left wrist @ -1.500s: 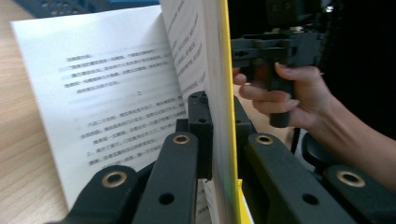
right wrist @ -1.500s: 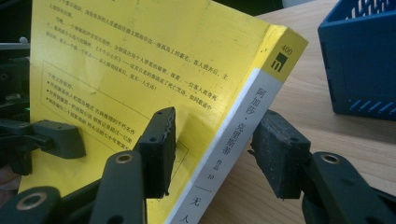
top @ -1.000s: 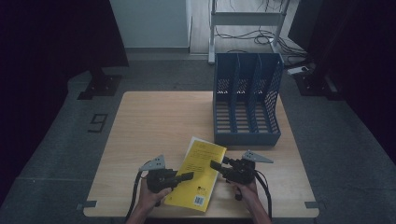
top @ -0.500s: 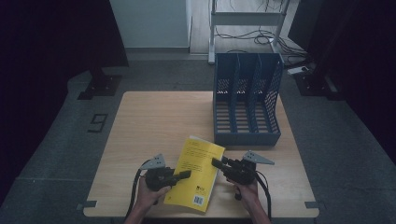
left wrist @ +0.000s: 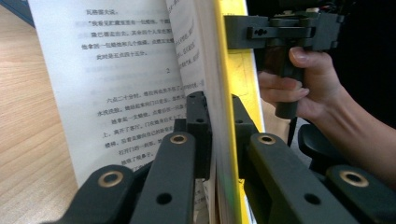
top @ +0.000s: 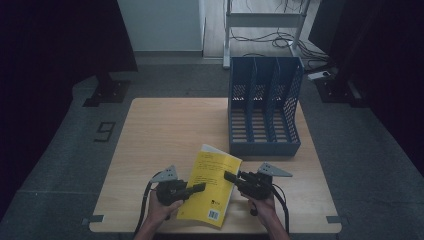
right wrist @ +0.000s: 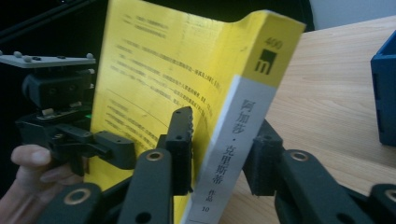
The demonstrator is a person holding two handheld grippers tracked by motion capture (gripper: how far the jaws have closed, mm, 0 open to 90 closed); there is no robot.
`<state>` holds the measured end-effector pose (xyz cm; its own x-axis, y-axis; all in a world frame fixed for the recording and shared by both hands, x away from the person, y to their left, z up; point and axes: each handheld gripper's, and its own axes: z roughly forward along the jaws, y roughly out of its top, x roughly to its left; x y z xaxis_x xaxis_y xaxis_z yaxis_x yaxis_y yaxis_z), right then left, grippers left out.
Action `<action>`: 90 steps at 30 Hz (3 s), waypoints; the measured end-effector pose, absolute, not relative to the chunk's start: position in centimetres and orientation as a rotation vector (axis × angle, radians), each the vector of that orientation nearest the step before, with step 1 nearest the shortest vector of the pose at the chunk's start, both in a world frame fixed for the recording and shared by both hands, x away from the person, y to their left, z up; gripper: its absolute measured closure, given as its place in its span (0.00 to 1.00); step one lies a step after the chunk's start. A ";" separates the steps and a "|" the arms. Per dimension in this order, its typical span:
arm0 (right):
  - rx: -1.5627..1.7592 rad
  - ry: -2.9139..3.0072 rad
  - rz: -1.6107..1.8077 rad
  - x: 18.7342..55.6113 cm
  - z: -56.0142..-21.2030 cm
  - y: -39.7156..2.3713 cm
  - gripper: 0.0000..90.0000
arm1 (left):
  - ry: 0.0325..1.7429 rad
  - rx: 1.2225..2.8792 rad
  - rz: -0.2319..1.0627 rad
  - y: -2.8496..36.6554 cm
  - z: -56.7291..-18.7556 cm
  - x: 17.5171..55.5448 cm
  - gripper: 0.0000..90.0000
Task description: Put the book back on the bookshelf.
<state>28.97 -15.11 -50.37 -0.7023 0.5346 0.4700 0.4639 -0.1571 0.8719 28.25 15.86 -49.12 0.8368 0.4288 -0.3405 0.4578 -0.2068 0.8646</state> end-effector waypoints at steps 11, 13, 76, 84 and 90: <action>1.125 1.991 2.061 28.5 -49.4 -15.2 0.79 | 0.711 1.833 0.013 15.8 -49.5 28.7 0.70; 1.122 1.991 2.055 28.5 -49.4 -15.3 0.79 | 0.729 1.840 0.012 15.7 -49.5 28.8 0.67; 0.880 1.967 1.869 25.3 -46.1 -12.8 0.81 | 0.705 1.825 0.148 15.1 -47.8 27.1 0.69; 0.840 1.957 1.870 25.1 -45.9 -13.0 0.82 | 0.697 1.817 0.163 15.2 -47.6 27.1 0.67; 0.755 1.969 1.814 24.4 -45.3 -12.6 0.81 | 0.692 1.819 0.159 15.2 -47.7 27.1 0.66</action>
<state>24.43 -12.63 -45.30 -0.7934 0.6015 0.0933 0.1420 0.0339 0.9893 27.12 15.22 -47.68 0.8184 0.5287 -0.2251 0.3780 -0.2004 0.9038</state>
